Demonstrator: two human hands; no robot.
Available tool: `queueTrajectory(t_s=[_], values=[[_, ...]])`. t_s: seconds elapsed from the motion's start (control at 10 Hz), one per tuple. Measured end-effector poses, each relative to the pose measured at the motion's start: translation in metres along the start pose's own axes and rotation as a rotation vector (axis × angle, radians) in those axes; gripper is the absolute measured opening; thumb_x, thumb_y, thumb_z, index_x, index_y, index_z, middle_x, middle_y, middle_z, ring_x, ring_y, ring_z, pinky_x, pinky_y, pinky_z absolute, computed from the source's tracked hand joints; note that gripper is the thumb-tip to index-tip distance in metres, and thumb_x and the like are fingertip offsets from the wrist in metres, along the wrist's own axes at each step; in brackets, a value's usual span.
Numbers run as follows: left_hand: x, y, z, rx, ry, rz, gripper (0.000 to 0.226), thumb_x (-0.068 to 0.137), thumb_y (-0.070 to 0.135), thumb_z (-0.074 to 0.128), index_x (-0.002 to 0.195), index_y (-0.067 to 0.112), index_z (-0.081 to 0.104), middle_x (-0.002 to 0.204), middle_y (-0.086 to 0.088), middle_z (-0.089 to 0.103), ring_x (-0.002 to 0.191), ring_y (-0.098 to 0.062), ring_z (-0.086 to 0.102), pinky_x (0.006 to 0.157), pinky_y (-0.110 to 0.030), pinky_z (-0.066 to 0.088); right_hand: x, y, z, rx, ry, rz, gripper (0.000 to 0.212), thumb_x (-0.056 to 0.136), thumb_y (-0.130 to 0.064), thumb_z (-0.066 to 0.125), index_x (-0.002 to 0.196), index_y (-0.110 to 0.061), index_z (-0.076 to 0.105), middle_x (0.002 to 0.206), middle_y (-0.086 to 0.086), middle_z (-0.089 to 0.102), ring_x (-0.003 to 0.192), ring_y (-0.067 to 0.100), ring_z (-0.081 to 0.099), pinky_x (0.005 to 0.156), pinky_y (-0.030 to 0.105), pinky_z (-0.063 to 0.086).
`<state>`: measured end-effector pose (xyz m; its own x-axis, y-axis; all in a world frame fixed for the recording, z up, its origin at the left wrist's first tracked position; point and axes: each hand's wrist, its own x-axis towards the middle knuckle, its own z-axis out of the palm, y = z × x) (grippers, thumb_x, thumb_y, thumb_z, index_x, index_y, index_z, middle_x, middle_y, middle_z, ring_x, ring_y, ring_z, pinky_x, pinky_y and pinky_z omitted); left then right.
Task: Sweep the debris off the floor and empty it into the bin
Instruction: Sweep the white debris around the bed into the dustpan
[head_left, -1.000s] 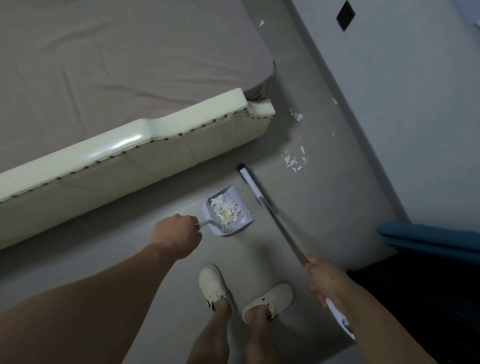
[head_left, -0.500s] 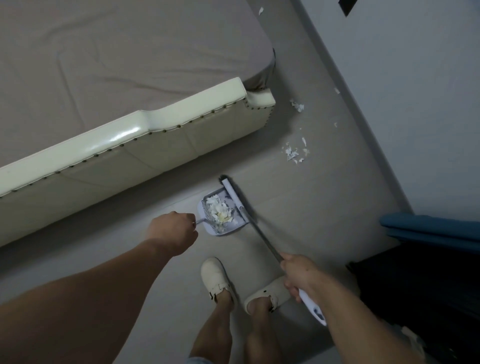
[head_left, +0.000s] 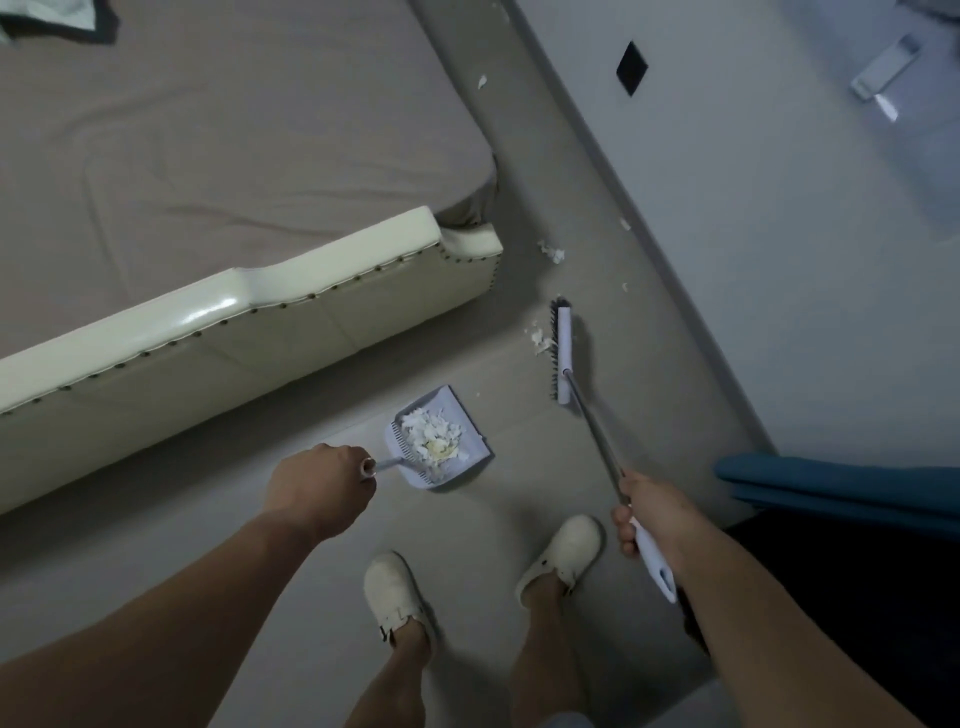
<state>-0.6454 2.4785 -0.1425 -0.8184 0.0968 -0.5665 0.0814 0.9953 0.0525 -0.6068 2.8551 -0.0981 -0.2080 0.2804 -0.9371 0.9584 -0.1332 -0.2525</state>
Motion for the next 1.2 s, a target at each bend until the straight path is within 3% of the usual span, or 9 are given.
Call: queueTrajectory(t_s=[0.1, 0.3, 0.4, 0.6, 0.8, 0.9, 1.0, 1.1, 1.2], values=[[0.015, 0.040, -0.016, -0.035, 0.021, -0.034, 0.024, 0.089, 0.042, 0.045, 0.093, 0.031, 0.066, 0.083, 0.006, 0.066, 0.076, -0.023, 0.064, 0.063, -0.030, 0.051, 0.018, -0.029, -0.025, -0.019, 0.007, -0.012, 0.023, 0.103, -0.022, 0.033, 0.088, -0.021, 0.050, 0.055, 0.007, 0.041, 0.040, 0.017, 0.034, 0.042, 0.021, 0.032], [0.057, 0.134, -0.051, -0.060, 0.049, -0.094, 0.023, 0.090, 0.038, 0.050, 0.093, 0.027, 0.070, 0.086, 0.003, 0.068, 0.076, -0.026, 0.062, 0.062, -0.029, 0.043, 0.064, -0.089, -0.101, -0.154, 0.038, -0.035, 0.022, 0.099, -0.020, 0.028, 0.089, -0.017, 0.048, 0.056, 0.005, 0.040, 0.044, 0.017, 0.031, 0.045, 0.021, 0.027], [0.074, 0.169, -0.067, -0.058, 0.075, -0.134, 0.024, 0.088, 0.039, 0.050, 0.090, 0.028, 0.071, 0.079, 0.003, 0.066, 0.074, -0.026, 0.062, 0.061, -0.029, 0.042, 0.084, -0.121, -0.143, -0.303, 0.060, -0.109, 0.028, 0.097, -0.017, 0.027, 0.112, -0.023, 0.050, 0.059, 0.006, 0.044, 0.044, 0.016, 0.033, 0.044, 0.020, 0.027], [0.088, 0.204, -0.076, -0.066, 0.069, -0.223, 0.023, 0.087, 0.039, 0.050, 0.085, 0.028, 0.070, 0.068, 0.007, 0.057, 0.066, -0.023, 0.056, 0.057, -0.028, 0.038, 0.107, -0.189, -0.188, -0.603, 0.052, -0.181, 0.023, 0.093, -0.002, 0.030, 0.095, -0.013, 0.050, 0.067, 0.014, 0.048, 0.046, 0.018, 0.037, 0.047, 0.023, 0.030], [0.091, 0.214, -0.060, -0.101, 0.059, -0.261, 0.030, 0.083, 0.044, 0.044, 0.091, 0.031, 0.070, 0.086, 0.004, 0.069, 0.077, -0.025, 0.063, 0.063, -0.029, 0.047, 0.125, -0.211, -0.145, -0.726, -0.012, -0.175, 0.031, 0.094, -0.002, 0.045, 0.068, -0.018, 0.038, 0.069, 0.003, 0.045, 0.056, 0.013, 0.045, 0.050, 0.022, 0.041], [0.085, 0.214, -0.052, -0.100, 0.049, -0.281, 0.032, 0.083, 0.045, 0.042, 0.091, 0.033, 0.070, 0.083, 0.005, 0.067, 0.075, -0.025, 0.063, 0.062, -0.030, 0.046, 0.112, -0.203, -0.122, -0.919, -0.084, -0.252, 0.014, 0.094, -0.005, 0.045, 0.083, -0.011, 0.049, 0.068, 0.003, 0.047, 0.055, 0.014, 0.047, 0.049, 0.023, 0.041], [0.073, 0.204, -0.051, -0.114, 0.027, -0.303, 0.028, 0.087, 0.046, 0.045, 0.094, 0.036, 0.070, 0.082, 0.007, 0.067, 0.075, -0.022, 0.063, 0.063, -0.029, 0.048, 0.097, -0.203, -0.124, -1.050, -0.118, -0.196, 0.025, 0.091, 0.001, 0.039, 0.103, 0.000, 0.062, 0.062, 0.010, 0.051, 0.049, 0.020, 0.047, 0.043, 0.023, 0.039], [0.061, 0.186, -0.053, -0.105, 0.015, -0.314, 0.026, 0.091, 0.045, 0.046, 0.092, 0.036, 0.070, 0.077, 0.008, 0.065, 0.070, -0.018, 0.060, 0.059, -0.028, 0.046, 0.083, -0.202, -0.135, -1.107, -0.122, -0.258, 0.027, 0.086, 0.004, 0.038, 0.096, -0.001, 0.063, 0.058, 0.015, 0.052, 0.042, 0.021, 0.047, 0.039, 0.019, 0.036], [0.048, 0.163, -0.051, -0.088, 0.025, -0.344, 0.030, 0.090, 0.047, 0.044, 0.093, 0.036, 0.071, 0.078, 0.009, 0.066, 0.072, -0.018, 0.062, 0.061, -0.028, 0.049, 0.075, -0.211, -0.117, -1.205, -0.053, -0.263, 0.019, 0.086, 0.003, 0.046, 0.094, -0.002, 0.063, 0.086, 0.023, 0.068, 0.065, 0.029, 0.060, 0.055, 0.025, 0.043]])
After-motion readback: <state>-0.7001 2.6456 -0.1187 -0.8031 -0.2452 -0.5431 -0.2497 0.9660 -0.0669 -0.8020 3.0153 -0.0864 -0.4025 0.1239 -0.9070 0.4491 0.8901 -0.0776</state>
